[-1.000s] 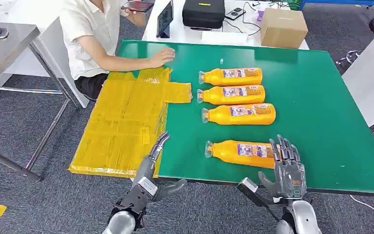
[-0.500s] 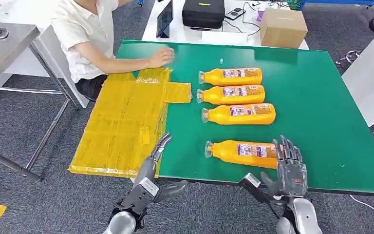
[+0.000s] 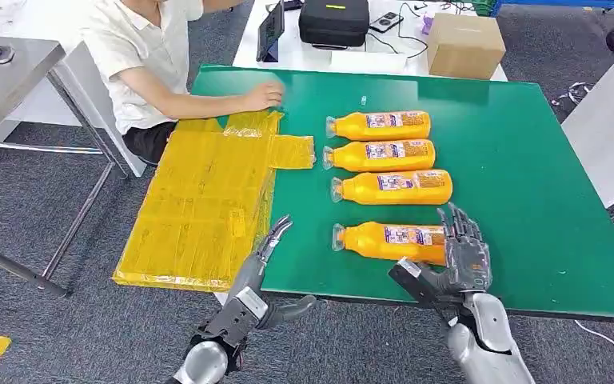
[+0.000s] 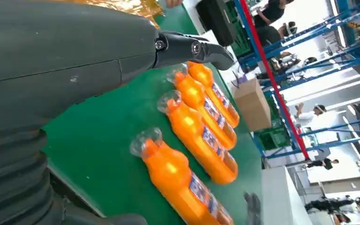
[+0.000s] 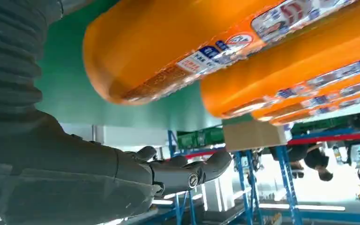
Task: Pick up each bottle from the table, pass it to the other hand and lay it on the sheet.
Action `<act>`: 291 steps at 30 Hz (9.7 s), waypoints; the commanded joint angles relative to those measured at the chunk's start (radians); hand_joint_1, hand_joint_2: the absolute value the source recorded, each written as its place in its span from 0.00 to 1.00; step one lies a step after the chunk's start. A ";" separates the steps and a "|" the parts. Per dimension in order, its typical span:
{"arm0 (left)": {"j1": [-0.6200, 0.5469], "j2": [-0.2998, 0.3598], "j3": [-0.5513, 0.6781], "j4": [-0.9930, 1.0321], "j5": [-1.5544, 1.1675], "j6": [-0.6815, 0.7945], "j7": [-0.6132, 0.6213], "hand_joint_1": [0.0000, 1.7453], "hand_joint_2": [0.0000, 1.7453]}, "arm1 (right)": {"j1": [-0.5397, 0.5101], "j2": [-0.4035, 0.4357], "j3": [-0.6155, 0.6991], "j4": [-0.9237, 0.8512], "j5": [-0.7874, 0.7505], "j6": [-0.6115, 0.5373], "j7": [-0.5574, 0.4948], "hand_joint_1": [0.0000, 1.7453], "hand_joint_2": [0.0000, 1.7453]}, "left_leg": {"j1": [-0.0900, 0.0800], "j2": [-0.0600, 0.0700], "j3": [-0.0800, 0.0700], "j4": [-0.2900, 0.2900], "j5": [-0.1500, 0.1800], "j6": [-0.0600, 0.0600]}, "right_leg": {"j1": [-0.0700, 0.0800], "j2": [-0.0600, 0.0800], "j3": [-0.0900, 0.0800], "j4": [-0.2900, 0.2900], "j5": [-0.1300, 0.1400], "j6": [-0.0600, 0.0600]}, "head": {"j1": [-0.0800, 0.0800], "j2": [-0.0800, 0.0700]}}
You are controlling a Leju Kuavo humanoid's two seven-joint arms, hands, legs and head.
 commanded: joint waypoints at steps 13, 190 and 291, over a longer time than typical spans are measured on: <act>-0.037 0.016 -0.035 0.067 0.020 -0.015 0.027 0.00 1.00 | -0.065 -0.009 0.090 0.224 0.037 0.061 0.090 0.00 1.00 | 0.000 0.000 0.004 -0.001 -0.001 -0.001 | 0.000 0.001 0.004 -0.001 0.000 -0.002 | 0.000 0.000; -0.539 0.229 0.141 0.782 -0.604 -0.239 0.102 0.00 1.00 | 0.177 0.266 0.150 -0.321 -0.775 -0.095 -0.460 0.00 0.00 | 0.004 -0.003 0.014 -0.004 0.005 -0.007 | 0.003 0.000 0.014 -0.002 0.003 -0.006 | 0.000 0.000; -0.075 0.039 -0.249 -0.066 -0.128 0.224 0.029 0.00 1.00 | -0.231 0.003 0.069 0.548 0.082 0.182 0.088 0.15 1.00 | 0.002 0.000 0.005 -0.001 0.004 -0.003 | 0.002 0.000 0.004 -0.002 0.004 -0.004 | 0.000 0.000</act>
